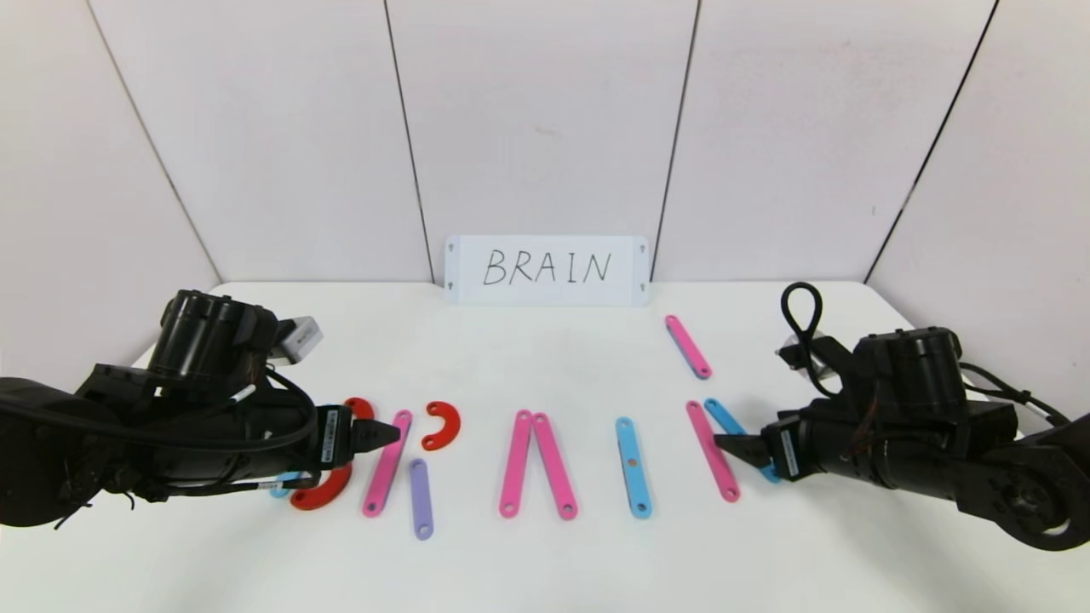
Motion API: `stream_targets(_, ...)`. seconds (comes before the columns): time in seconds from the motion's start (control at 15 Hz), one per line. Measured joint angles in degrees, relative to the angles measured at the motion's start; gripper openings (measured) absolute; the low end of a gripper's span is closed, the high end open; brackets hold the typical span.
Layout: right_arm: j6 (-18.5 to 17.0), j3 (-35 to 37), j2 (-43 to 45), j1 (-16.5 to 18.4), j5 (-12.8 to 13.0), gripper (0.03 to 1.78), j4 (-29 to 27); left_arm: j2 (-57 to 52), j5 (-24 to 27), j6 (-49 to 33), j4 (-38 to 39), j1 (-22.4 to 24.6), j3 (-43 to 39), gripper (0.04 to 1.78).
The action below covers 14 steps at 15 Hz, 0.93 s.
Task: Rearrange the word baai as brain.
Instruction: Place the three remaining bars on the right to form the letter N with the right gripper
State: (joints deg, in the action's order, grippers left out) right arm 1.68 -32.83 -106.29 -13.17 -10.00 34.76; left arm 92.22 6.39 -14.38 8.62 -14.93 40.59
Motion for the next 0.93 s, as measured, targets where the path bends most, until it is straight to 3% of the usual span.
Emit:
stream_targets(0.53, -0.1, -8.6, -3.9, -4.5, 12.4, 1.73, -0.8, 0.1, 0.0, 0.0, 0.0, 0.0, 0.0, 1.74)
stream_targets(0.67, 0.0, -13.4, -5.9, -4.6, 13.5, 1.73, -2.4, 0.1, 0.0, 0.0, 0.0, 0.0, 0.0, 1.74)
stream_targets(0.93, 0.0, -24.7, -11.4, -4.1, 13.0, 1.73, -5.0, 0.1, 0.0, 0.0, 0.0, 0.0, 0.0, 1.74)
